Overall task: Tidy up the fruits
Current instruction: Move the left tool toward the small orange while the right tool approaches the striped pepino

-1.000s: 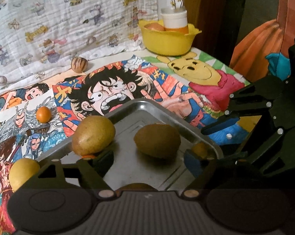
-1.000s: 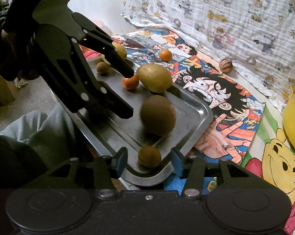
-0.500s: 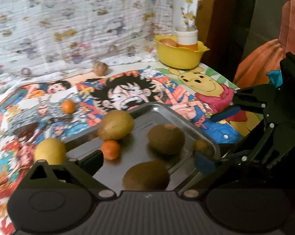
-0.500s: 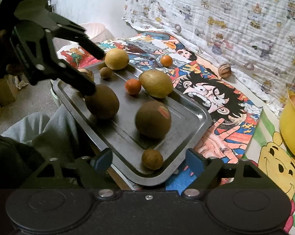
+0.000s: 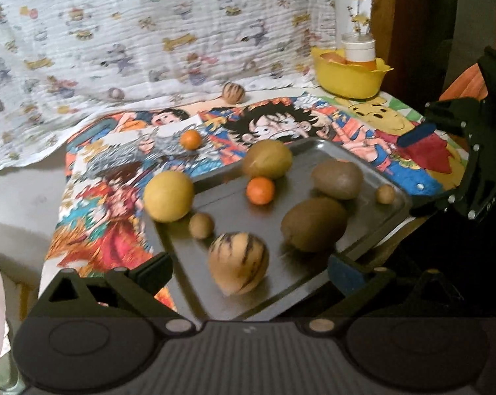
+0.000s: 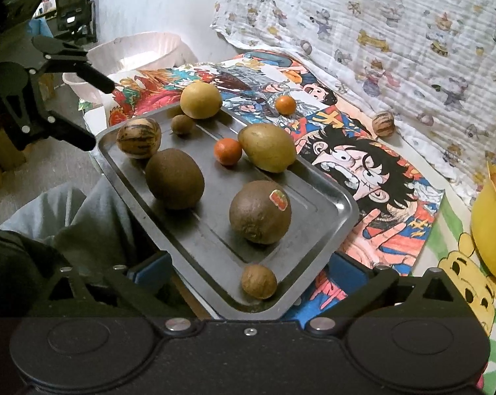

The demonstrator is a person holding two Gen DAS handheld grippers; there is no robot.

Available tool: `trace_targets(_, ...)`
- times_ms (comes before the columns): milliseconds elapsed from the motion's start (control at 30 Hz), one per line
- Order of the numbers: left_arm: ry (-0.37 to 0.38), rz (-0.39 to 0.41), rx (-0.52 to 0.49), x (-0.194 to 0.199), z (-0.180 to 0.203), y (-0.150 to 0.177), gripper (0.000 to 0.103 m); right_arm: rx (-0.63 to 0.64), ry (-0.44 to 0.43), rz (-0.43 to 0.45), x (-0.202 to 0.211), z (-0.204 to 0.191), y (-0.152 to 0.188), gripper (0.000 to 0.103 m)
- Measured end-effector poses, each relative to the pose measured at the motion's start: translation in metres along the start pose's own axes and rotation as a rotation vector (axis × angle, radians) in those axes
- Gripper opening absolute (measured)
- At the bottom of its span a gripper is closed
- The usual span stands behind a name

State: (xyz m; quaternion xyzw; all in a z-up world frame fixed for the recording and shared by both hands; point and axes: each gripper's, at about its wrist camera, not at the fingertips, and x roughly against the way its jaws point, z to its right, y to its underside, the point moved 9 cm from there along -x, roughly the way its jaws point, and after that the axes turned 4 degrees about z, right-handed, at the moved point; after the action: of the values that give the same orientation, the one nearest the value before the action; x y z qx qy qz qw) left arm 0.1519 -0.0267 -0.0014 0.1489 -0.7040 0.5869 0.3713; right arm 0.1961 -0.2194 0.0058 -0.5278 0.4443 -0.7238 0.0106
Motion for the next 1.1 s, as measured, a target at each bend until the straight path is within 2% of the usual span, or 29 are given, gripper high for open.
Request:
trace_targets(233, -0.046, -0.011, 0.035, 0.006, -0.024, 0.006, 0.102, 0.031, 0.022, -0.014, -0.005, 0.008, -0.018, 0.102)
trace_targets(567, -0.108, -0.039, 0.060, 0.006, -0.060, -0.004, 0.102, 0.066, 0.060, 0.000, -0.018, 0.031, -0.054, 0.102)
trace_targets(900, -0.143, -0.007, 0.036, -0.012, -0.075, -0.044, 0.102, 0.059, 0.099, 0.048, -0.029, 0.061, -0.084, 0.102)
trace_targets(1100, -0.168, 0.030, 0.030, -0.037, -0.080, -0.080, 0.102, -0.006, 0.136, 0.091, -0.036, 0.090, -0.104, 0.102)
